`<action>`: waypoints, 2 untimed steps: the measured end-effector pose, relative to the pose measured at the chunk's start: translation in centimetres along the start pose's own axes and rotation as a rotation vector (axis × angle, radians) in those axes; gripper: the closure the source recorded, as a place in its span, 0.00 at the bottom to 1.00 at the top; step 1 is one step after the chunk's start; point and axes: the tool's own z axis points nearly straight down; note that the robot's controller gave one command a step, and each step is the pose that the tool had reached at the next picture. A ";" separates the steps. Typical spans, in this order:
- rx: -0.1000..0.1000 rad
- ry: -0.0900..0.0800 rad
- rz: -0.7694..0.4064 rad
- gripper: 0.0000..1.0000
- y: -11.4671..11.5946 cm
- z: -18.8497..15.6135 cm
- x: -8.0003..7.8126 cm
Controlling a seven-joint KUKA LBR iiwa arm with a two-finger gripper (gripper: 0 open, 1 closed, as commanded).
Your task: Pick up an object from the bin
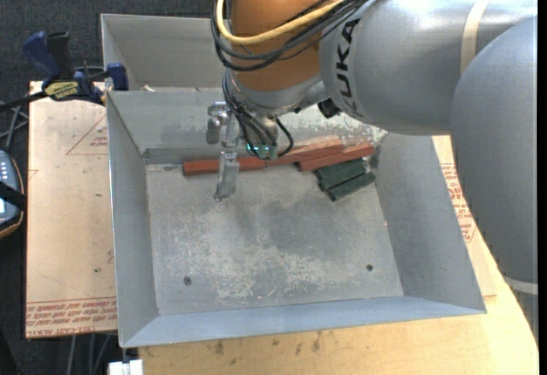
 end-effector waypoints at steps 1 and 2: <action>-0.001 -0.008 0.004 0.00 -0.1 -0.5 -0.2; -0.003 -0.013 -0.006 0.00 -1.2 6.1 -1.8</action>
Offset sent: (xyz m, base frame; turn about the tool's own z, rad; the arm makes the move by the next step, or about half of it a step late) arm 0.0364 -0.0296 -0.1566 -0.0204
